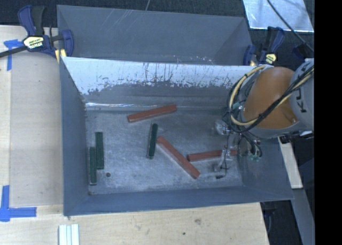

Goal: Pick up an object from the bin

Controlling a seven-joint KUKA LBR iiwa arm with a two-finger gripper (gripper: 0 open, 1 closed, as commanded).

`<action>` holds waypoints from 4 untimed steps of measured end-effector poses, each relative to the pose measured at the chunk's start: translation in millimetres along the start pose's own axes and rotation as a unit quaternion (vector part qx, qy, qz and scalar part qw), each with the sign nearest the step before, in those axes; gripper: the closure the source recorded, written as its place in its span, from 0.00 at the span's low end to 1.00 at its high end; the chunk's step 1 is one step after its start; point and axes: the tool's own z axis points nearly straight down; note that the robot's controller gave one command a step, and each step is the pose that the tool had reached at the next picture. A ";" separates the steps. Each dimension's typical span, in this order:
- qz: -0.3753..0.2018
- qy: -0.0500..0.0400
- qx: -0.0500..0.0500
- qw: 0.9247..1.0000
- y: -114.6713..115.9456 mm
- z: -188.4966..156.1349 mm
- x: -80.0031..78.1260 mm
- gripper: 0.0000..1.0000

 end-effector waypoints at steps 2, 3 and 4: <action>-0.009 -0.002 -0.001 1.000 42.3 -1.0 19.4 0.00; 0.057 -0.002 -0.002 0.998 103.3 -3.4 47.8 1.00; 0.057 -0.002 -0.002 0.998 103.0 -3.3 47.7 1.00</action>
Offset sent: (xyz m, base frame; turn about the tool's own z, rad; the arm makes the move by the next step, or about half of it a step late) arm 0.0000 0.0000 0.0000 0.0000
